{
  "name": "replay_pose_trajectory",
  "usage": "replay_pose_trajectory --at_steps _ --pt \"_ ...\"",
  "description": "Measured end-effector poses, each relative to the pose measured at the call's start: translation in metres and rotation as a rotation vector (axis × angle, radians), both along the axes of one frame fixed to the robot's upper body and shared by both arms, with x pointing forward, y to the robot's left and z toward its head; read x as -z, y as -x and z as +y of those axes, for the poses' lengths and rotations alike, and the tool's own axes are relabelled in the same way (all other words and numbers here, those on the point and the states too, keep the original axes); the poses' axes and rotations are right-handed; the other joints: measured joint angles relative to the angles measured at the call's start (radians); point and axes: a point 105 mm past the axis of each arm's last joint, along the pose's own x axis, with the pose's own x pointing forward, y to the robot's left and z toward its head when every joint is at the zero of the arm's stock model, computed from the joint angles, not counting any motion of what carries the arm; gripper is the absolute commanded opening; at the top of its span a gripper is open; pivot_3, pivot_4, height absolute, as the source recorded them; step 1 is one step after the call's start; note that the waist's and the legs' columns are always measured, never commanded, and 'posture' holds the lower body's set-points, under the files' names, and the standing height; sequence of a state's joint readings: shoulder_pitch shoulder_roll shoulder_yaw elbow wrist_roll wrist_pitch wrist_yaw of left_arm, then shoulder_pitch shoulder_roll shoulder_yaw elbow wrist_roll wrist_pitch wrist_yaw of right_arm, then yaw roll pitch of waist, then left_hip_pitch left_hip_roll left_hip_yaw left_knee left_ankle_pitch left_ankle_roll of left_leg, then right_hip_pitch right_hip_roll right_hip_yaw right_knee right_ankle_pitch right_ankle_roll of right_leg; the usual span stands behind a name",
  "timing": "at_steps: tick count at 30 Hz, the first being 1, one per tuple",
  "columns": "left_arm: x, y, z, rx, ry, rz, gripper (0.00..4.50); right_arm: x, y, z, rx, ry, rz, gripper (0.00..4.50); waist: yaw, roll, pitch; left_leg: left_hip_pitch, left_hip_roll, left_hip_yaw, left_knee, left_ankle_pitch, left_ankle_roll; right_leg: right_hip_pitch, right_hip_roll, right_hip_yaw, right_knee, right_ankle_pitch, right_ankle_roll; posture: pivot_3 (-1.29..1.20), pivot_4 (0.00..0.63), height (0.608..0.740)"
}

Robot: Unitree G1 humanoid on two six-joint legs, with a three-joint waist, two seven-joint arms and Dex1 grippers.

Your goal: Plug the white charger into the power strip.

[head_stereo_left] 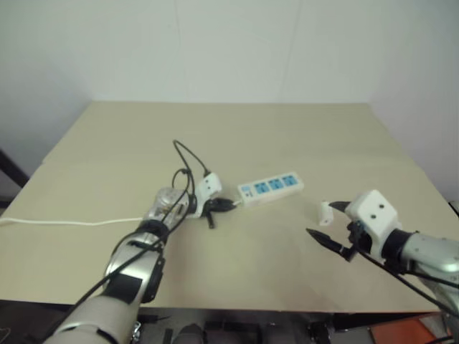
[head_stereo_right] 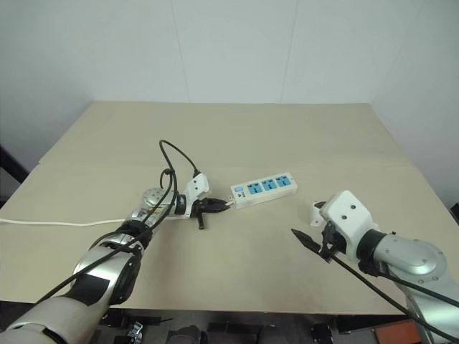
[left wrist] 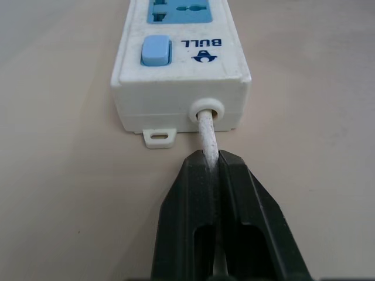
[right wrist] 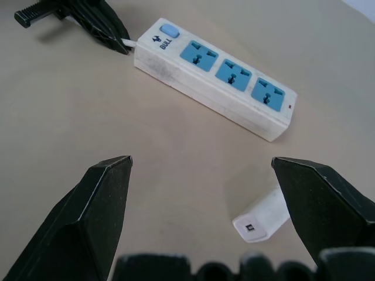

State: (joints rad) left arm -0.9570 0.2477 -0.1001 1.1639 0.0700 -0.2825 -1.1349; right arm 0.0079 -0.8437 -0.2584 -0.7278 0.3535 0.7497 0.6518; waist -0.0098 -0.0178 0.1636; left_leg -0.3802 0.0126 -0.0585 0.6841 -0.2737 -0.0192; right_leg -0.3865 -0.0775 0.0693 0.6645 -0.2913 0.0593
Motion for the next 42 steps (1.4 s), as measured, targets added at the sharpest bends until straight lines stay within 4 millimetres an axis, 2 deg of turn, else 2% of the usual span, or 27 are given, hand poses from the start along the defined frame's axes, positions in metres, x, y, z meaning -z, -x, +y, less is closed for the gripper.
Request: replay_pose_trajectory --at_steps 4,8,13,21,25,27,36,42 --pt "-0.001 0.013 0.017 0.036 0.054 0.006 0.05 0.004 -0.002 -0.001 0.009 0.006 0.009 4.50 -0.015 0.000 0.000 0.000 0.001 0.000 0.000 0.000 0.000 -0.001 0.001 0.001 0.000 0.000 0.000 0.00 0.150 0.740" --pt "0.001 0.031 0.045 0.015 0.033 0.009 0.05 0.009 -0.003 0.003 0.003 0.000 0.022 4.50 -0.037 0.001 0.000 0.000 0.002 0.000 -0.002 0.000 0.000 -0.001 0.001 0.001 -0.001 0.000 0.000 0.00 0.150 0.740" --pt "0.004 0.055 0.066 -0.041 0.013 0.075 0.05 0.011 -0.007 0.009 -0.019 -0.003 0.022 4.50 -0.034 0.000 0.000 0.000 0.002 0.000 -0.002 0.000 0.000 -0.001 0.000 0.001 0.000 0.000 0.000 0.00 0.150 0.740" --pt "0.001 0.066 0.077 -0.096 0.054 0.038 2.55 0.013 -0.011 0.008 -0.020 0.000 0.020 4.50 -0.012 0.000 0.000 -0.001 0.002 0.000 -0.002 0.000 0.000 -0.002 0.000 0.000 -0.001 0.000 0.000 0.00 0.150 0.740" --pt "-0.014 0.067 0.081 -0.075 0.135 -0.038 3.88 0.012 -0.012 0.009 -0.023 0.004 0.006 4.50 -0.008 0.000 0.000 -0.001 0.002 0.000 -0.002 0.000 0.000 -0.002 0.000 0.000 -0.001 0.000 0.000 0.00 0.150 0.740" --pt "-0.024 0.068 0.081 -0.064 0.231 -0.052 4.48 0.011 -0.012 0.009 -0.023 0.004 0.000 4.50 -0.007 0.000 0.000 -0.001 0.002 0.000 -0.002 0.000 0.000 -0.002 0.000 0.000 -0.001 0.000 0.000 0.00 0.150 0.740" --pt "-0.028 0.058 0.065 -0.033 0.344 -0.154 4.48 0.011 -0.013 0.008 -0.017 0.016 -0.011 4.50 -0.004 0.000 0.000 -0.001 0.001 0.000 -0.001 0.000 0.000 -0.002 0.000 0.000 -0.001 0.000 0.000 0.00 0.150 0.740" --pt "-0.018 0.048 0.047 0.023 0.364 -0.119 4.48 0.010 -0.013 0.009 -0.014 0.011 -0.017 4.50 -0.005 0.000 0.000 -0.002 0.001 0.000 -0.001 0.000 0.000 -0.002 0.000 0.000 -0.001 0.000 0.000 0.00 0.150 0.740"
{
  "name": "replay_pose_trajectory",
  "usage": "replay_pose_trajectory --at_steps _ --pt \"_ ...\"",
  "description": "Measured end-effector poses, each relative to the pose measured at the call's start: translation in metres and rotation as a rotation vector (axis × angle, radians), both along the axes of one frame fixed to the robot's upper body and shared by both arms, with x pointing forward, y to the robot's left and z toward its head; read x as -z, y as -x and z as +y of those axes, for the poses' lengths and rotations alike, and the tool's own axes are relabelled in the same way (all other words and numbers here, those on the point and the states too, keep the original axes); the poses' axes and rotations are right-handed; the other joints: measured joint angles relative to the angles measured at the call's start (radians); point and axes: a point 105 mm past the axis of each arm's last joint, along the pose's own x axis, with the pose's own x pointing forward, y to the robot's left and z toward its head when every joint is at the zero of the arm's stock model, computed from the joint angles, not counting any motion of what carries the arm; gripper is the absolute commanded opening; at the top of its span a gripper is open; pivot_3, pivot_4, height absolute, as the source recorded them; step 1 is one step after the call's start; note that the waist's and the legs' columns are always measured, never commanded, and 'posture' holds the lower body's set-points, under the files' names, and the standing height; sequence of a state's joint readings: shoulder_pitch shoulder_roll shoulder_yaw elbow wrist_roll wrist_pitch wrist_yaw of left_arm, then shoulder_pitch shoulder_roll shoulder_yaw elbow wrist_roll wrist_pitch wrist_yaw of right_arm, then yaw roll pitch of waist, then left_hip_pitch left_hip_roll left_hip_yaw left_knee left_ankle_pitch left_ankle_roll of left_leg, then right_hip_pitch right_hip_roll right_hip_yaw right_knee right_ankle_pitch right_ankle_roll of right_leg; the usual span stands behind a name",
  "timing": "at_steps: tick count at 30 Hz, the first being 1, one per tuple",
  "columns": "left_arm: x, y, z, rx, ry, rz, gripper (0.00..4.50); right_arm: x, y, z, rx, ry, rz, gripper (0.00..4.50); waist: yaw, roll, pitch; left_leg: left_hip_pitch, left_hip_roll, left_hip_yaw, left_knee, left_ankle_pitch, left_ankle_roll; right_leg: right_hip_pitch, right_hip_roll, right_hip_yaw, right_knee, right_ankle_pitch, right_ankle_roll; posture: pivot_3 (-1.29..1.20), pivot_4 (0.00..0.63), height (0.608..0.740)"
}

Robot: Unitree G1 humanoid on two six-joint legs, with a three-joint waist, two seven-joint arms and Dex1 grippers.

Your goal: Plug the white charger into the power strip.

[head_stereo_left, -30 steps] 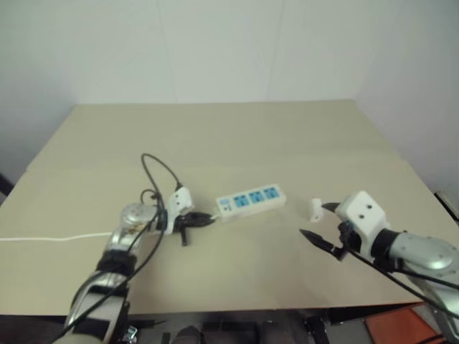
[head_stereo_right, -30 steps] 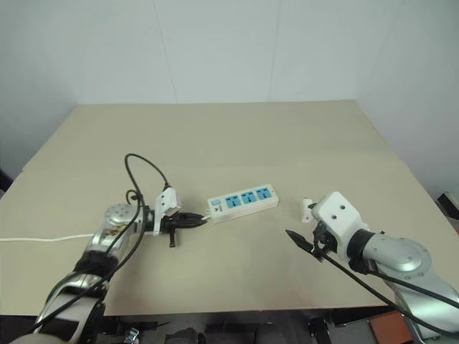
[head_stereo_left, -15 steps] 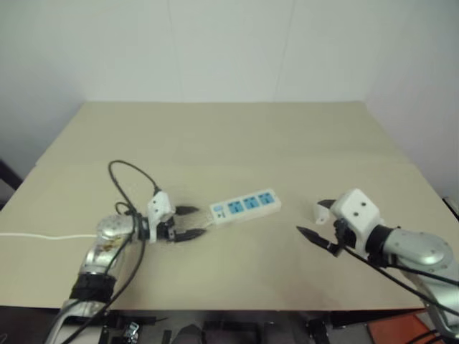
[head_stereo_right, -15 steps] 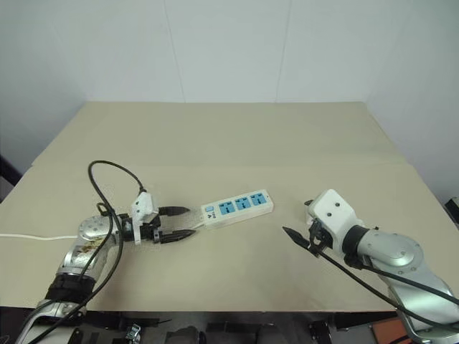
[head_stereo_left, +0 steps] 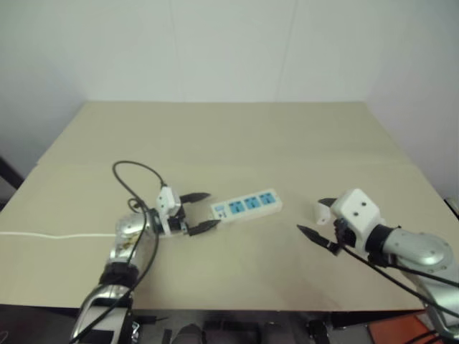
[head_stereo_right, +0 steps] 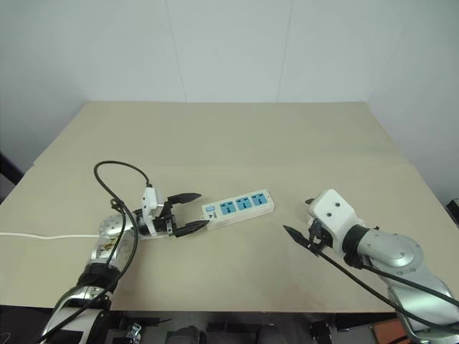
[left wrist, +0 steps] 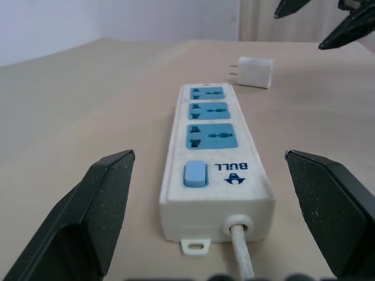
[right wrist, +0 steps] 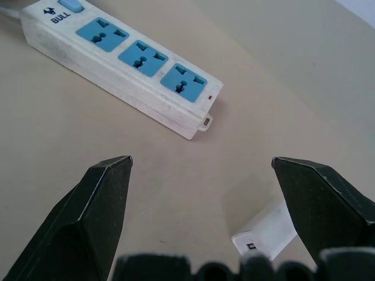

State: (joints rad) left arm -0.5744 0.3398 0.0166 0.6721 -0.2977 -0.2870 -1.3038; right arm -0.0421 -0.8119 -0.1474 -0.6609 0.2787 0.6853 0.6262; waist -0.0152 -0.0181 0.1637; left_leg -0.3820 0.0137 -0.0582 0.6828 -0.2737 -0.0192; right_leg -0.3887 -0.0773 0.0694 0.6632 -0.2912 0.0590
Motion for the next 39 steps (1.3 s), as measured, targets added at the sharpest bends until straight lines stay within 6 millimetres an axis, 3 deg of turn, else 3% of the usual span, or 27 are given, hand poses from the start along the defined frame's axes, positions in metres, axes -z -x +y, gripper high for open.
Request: replay_pose_trajectory --at_steps 8,22,27,35,39 --pt "0.013 -0.005 -0.007 0.034 0.016 0.086 4.48 -0.002 0.002 0.002 0.008 0.001 -0.019 4.50 -0.003 0.000 0.000 0.000 0.000 0.000 0.000 0.000 0.000 0.000 0.000 0.000 0.000 0.000 0.000 0.00 0.150 0.740" --pt "0.020 -0.012 -0.012 0.003 -0.046 0.005 4.48 -0.003 0.002 0.003 0.019 0.000 -0.027 4.50 0.004 0.000 0.000 0.002 0.000 0.000 0.000 0.000 0.000 0.002 0.000 0.000 0.001 0.000 0.000 0.00 0.150 0.740" --pt "0.021 -0.014 -0.013 -0.003 -0.061 0.003 3.26 -0.003 0.002 0.003 0.020 0.005 -0.028 4.50 0.002 0.000 0.000 0.002 0.000 0.000 0.000 0.000 0.000 0.002 0.000 0.000 0.001 0.000 0.000 0.00 0.150 0.740" --pt "0.021 -0.015 -0.014 -0.003 -0.069 0.002 3.22 -0.004 -0.002 0.003 0.027 0.030 -0.014 4.50 0.003 0.000 0.000 0.003 -0.001 0.000 0.000 0.000 0.000 0.002 0.000 0.000 0.001 0.000 0.000 0.00 0.150 0.740" --pt "0.020 -0.013 -0.015 0.030 -0.076 0.024 3.22 -0.013 -0.002 0.000 -0.043 0.187 -0.038 4.50 0.003 0.000 0.000 0.002 -0.001 -0.001 0.000 0.000 0.000 0.002 0.000 -0.001 -0.001 0.000 0.000 0.00 0.150 0.740"
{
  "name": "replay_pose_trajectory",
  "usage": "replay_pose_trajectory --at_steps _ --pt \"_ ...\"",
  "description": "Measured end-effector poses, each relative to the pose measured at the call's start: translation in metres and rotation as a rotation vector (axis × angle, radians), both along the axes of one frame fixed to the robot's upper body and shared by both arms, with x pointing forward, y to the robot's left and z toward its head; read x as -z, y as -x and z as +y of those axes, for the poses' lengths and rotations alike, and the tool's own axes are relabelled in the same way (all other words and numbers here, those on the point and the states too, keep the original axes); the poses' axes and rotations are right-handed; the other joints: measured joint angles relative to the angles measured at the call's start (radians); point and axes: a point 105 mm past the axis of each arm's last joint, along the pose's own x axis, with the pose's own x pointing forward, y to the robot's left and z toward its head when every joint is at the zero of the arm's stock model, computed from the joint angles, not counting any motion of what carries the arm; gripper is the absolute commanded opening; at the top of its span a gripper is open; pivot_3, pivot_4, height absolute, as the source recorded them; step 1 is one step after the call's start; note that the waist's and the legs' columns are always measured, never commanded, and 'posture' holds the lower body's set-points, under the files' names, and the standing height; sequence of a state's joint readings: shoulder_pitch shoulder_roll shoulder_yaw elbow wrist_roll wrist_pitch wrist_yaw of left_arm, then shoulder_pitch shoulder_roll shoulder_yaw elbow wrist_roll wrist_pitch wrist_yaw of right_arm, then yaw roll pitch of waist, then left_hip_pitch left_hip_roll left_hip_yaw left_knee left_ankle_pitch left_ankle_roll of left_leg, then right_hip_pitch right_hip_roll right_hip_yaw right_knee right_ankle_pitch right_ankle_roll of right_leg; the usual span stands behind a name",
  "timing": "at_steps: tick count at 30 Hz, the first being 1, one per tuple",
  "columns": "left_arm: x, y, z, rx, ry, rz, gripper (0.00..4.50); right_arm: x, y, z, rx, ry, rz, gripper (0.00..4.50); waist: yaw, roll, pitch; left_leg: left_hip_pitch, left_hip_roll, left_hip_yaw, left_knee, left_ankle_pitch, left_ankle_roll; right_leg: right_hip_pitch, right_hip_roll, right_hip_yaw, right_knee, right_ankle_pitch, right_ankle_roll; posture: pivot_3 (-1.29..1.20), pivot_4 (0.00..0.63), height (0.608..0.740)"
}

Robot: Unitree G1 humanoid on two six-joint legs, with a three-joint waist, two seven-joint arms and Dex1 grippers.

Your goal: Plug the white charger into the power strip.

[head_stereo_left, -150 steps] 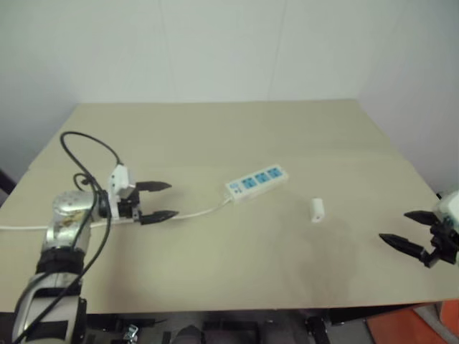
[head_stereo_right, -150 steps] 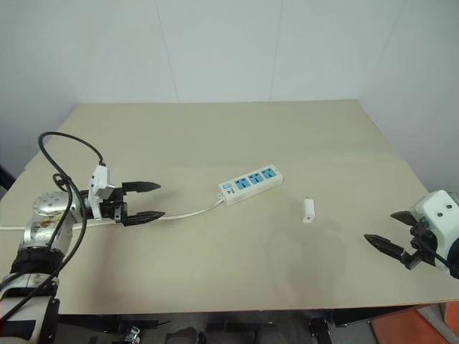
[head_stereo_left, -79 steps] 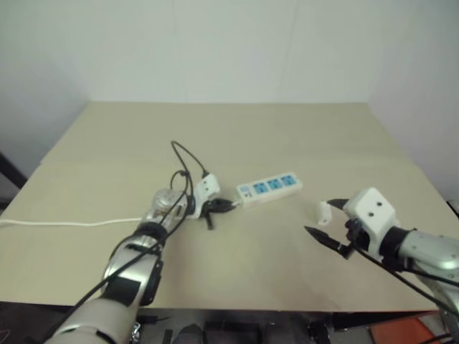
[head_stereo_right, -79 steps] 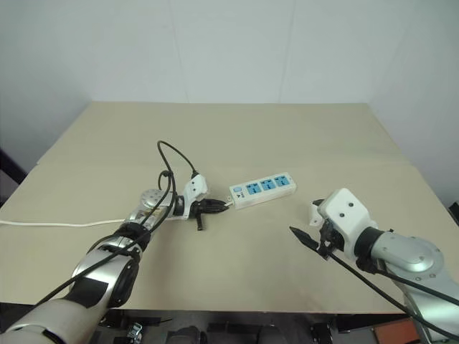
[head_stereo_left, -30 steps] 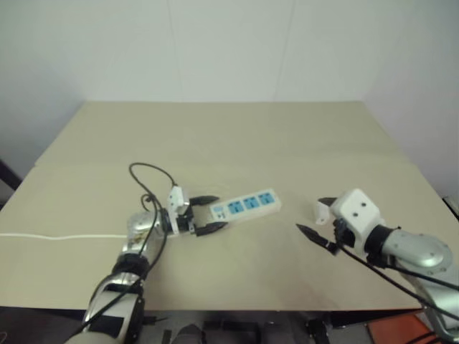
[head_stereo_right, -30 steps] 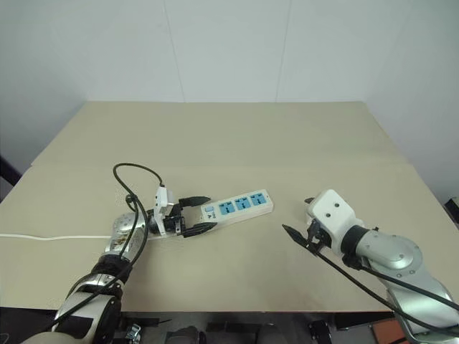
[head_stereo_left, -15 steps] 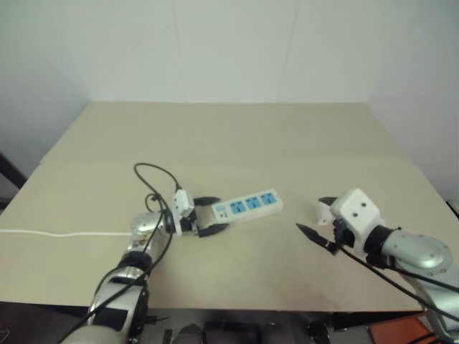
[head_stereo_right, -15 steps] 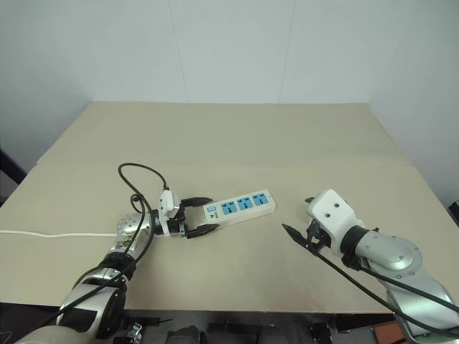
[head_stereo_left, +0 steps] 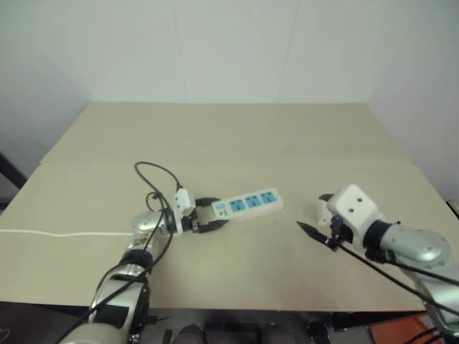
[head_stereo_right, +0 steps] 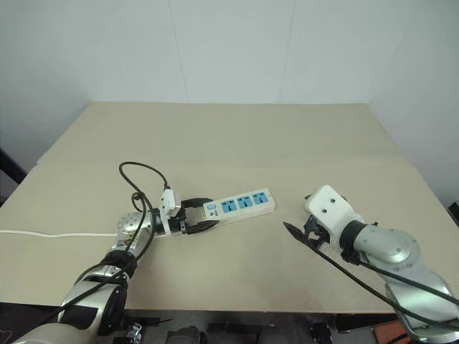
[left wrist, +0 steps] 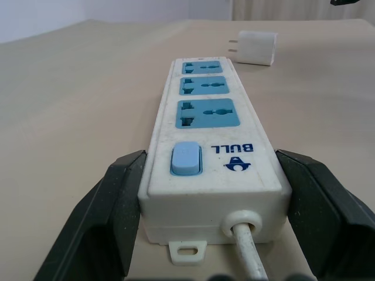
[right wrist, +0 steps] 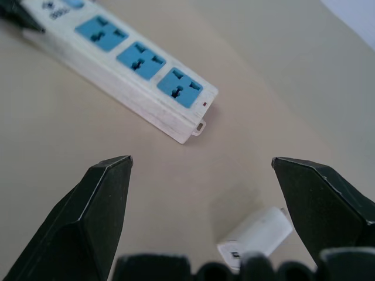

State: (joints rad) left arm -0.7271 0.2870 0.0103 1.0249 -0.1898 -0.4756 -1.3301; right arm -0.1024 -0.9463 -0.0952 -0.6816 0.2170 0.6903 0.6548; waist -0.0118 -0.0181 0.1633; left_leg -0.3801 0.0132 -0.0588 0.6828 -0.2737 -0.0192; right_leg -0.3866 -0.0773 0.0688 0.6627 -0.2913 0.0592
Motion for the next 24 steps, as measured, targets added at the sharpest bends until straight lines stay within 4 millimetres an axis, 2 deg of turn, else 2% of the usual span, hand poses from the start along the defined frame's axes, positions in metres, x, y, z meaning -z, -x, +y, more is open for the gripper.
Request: replay_pose_trajectory --at_steps 5,10,13,19,24 --pt "-0.001 0.002 0.001 0.023 -0.015 0.006 3.22 -0.016 -0.012 -0.024 -0.139 0.300 -0.077 4.50 -0.003 0.000 0.000 0.000 0.000 0.001 0.000 0.000 0.000 0.000 0.000 0.000 -0.002 0.000 0.000 0.00 0.150 0.740" --pt "-0.002 0.002 0.005 0.030 -0.030 0.017 3.22 -0.021 -0.022 -0.031 -0.555 0.710 -0.132 4.50 -0.014 0.000 0.000 0.001 0.001 0.003 -0.001 0.000 0.000 0.000 0.000 0.001 -0.002 0.000 0.000 0.00 0.150 0.740" --pt "-0.002 0.002 0.006 0.033 -0.040 0.008 3.22 -0.029 -0.027 -0.028 -0.783 0.871 -0.150 4.50 -0.026 0.000 0.001 0.003 0.001 0.003 -0.002 0.000 0.000 0.001 0.000 0.001 -0.003 0.000 0.000 0.00 0.150 0.740" --pt "-0.003 0.002 0.005 0.022 -0.037 -0.003 3.22 -0.001 -0.034 -0.019 -1.185 1.086 -0.134 4.50 -0.029 0.000 0.001 0.002 0.001 0.003 -0.001 0.000 0.000 0.000 -0.001 0.001 -0.002 0.000 0.000 0.00 0.150 0.740" --pt "-0.002 0.005 0.008 0.009 -0.032 -0.014 3.22 0.019 -0.041 -0.028 -1.309 1.193 -0.082 4.50 -0.033 0.000 0.001 0.003 0.001 0.003 -0.001 0.000 0.000 -0.001 -0.001 0.001 -0.001 0.000 0.000 0.00 0.150 0.740"
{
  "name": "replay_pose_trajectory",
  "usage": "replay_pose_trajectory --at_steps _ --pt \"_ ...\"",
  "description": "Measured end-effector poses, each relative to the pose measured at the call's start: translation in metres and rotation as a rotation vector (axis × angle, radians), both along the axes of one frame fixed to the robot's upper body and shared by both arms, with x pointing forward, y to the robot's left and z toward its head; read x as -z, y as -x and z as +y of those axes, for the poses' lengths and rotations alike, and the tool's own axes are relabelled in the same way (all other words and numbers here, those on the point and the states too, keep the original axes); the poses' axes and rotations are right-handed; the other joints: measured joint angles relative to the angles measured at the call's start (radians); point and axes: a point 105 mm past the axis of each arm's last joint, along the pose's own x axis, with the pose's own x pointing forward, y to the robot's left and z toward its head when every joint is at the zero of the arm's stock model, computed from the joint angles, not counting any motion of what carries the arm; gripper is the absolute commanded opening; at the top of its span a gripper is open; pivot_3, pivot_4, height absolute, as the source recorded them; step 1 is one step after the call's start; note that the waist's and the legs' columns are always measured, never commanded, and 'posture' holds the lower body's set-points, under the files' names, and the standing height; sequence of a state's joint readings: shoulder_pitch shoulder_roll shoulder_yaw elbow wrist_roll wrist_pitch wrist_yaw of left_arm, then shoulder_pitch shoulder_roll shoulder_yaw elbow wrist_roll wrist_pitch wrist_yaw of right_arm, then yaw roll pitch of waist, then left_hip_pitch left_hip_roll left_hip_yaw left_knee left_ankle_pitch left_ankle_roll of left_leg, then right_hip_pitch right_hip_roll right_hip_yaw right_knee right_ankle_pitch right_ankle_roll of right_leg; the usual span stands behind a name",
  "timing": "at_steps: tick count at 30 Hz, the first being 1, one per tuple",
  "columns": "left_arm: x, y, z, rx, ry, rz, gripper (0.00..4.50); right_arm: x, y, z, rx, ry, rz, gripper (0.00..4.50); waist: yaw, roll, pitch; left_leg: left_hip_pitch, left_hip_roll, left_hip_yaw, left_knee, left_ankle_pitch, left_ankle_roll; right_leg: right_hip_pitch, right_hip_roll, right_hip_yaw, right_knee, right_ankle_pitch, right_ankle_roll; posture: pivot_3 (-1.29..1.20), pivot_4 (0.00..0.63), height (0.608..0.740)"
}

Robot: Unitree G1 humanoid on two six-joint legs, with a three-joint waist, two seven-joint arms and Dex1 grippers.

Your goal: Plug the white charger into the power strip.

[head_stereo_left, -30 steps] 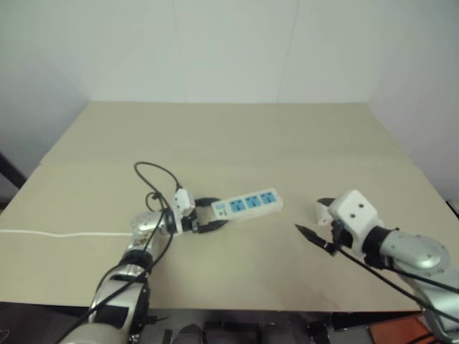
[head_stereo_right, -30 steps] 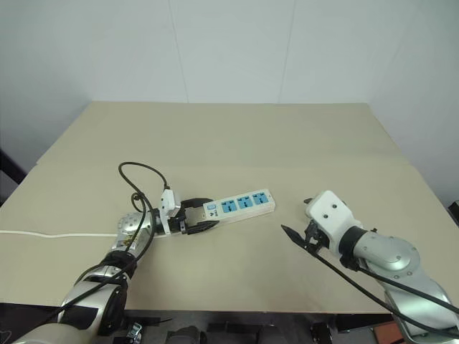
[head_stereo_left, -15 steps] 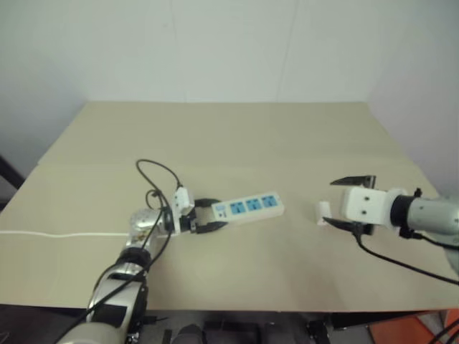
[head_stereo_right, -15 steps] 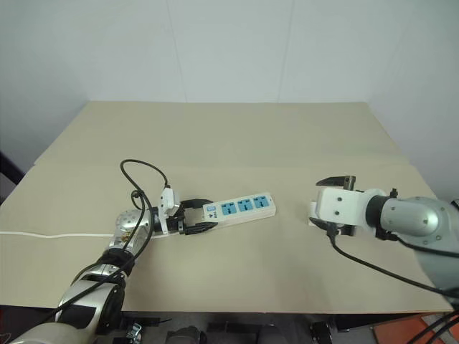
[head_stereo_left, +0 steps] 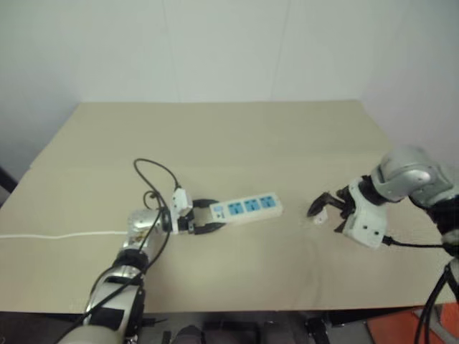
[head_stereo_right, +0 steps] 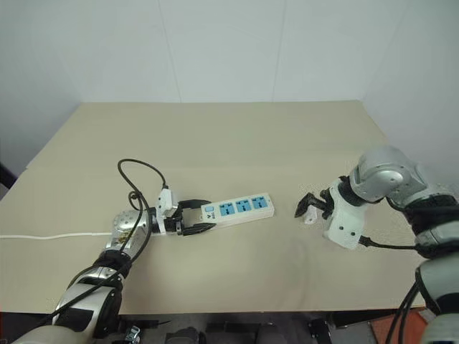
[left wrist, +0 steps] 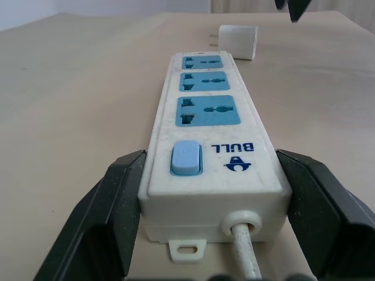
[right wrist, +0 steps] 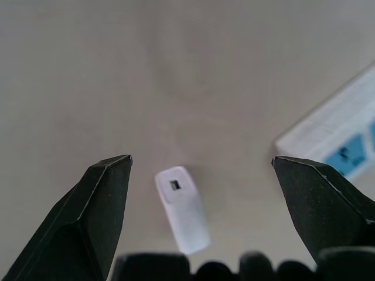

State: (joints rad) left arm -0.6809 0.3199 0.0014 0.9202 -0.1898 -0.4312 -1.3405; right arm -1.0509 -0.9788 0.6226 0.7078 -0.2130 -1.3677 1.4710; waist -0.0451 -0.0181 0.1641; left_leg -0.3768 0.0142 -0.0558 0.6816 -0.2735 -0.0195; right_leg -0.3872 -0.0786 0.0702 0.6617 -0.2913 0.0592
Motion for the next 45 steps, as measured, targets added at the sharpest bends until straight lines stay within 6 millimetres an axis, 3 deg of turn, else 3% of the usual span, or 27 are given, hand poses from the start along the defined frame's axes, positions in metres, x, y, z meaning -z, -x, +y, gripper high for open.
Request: replay_pose_trajectory --at_steps 8,14,30,45 --pt "0.001 0.002 0.002 -0.022 0.006 -0.002 3.22 0.010 -0.003 0.000 -0.097 0.043 0.005 4.50 -0.002 0.000 0.000 0.001 0.000 0.001 0.000 0.000 0.000 0.000 0.000 0.001 0.001 0.000 0.000 0.00 0.150 0.740" --pt "0.001 0.002 0.001 -0.027 0.008 -0.001 3.22 0.025 -0.003 0.014 -0.164 0.026 0.030 4.50 -0.002 0.000 0.000 0.002 0.000 0.001 0.000 0.000 -0.001 -0.001 0.000 0.001 0.002 0.000 0.000 0.00 0.150 0.740" --pt "0.001 0.004 0.009 -0.041 0.006 0.002 3.22 0.024 -0.028 0.014 -0.164 0.105 -0.075 4.50 -0.021 0.001 0.000 0.002 0.000 0.001 -0.001 0.001 -0.001 -0.002 0.000 0.001 0.003 0.000 0.000 0.00 0.150 0.740" --pt "0.003 0.007 0.013 -0.063 0.010 0.010 3.22 0.023 -0.044 0.021 -0.270 0.100 -0.154 4.50 -0.027 0.002 -0.002 0.005 0.000 0.002 -0.001 0.001 -0.001 -0.001 0.001 0.002 0.004 0.000 -0.001 0.00 0.150 0.740"
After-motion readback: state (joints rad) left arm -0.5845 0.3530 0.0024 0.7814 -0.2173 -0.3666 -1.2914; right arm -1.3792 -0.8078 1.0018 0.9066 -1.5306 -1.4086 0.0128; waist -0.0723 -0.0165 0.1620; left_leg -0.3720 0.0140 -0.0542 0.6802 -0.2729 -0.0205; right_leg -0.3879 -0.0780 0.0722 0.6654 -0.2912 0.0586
